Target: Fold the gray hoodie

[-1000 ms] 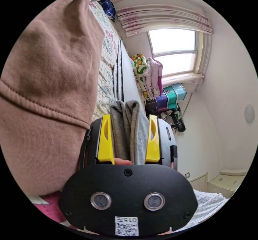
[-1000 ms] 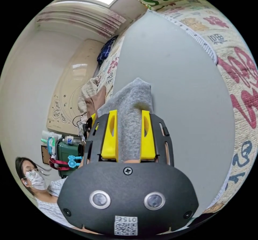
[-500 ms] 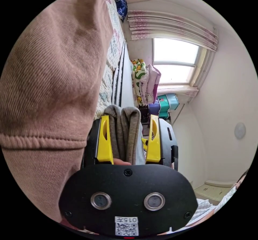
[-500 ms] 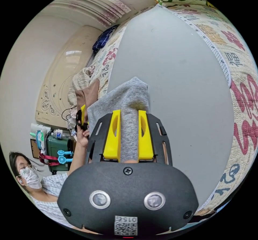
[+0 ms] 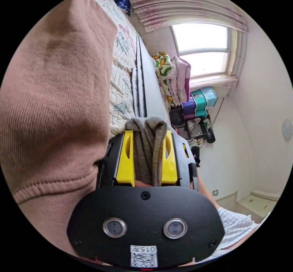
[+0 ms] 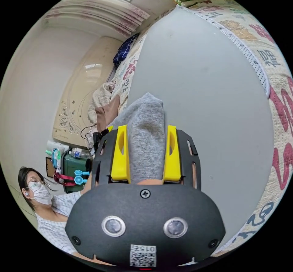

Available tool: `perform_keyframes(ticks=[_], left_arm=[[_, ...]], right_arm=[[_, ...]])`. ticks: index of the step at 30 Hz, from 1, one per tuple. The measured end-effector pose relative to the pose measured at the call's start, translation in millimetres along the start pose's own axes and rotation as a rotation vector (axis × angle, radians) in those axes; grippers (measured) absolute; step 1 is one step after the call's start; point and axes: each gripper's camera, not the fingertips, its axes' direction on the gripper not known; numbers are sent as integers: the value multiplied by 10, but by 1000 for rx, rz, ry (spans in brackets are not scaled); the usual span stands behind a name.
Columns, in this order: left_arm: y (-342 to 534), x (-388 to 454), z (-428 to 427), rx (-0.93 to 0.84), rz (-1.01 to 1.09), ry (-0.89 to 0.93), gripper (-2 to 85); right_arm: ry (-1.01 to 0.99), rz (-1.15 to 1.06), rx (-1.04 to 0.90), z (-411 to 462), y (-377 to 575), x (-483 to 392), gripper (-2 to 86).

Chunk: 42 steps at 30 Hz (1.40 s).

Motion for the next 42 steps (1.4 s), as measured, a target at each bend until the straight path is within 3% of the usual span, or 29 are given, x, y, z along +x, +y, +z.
perform_keyframes(ticks=[6,11,15,19,23,27,31,37,42], left_arm=[[-298,114,16,-39,-44,124,88],[-491,765,-187,-32,55,195,79],[-321,2274,-715,3,381,132,73],[136,3984,-1174,76,664,225,73],[478,5315,-1173,68,819,292,74],[875,6597,-680,3,932,375,73],[1140,7534,228,-93,925,473,73],[1361,8327,2047,-259,782,678,77],[1219,8600,3721,-284,622,612,83]], right_arm=[[131,-40,-143,68,133,-563,118],[52,-123,-40,-201,609,-1019,89],[-175,-245,140,-894,1303,-1490,84],[-330,-407,337,-1858,2262,-1984,81],[-363,-520,512,-2686,3199,-2221,80],[-343,-563,692,-3570,4135,-2279,78],[-170,-527,784,-4489,4939,-2306,76],[78,-419,895,-5593,5749,-2261,76],[397,-206,923,-6006,5447,-2000,85]])
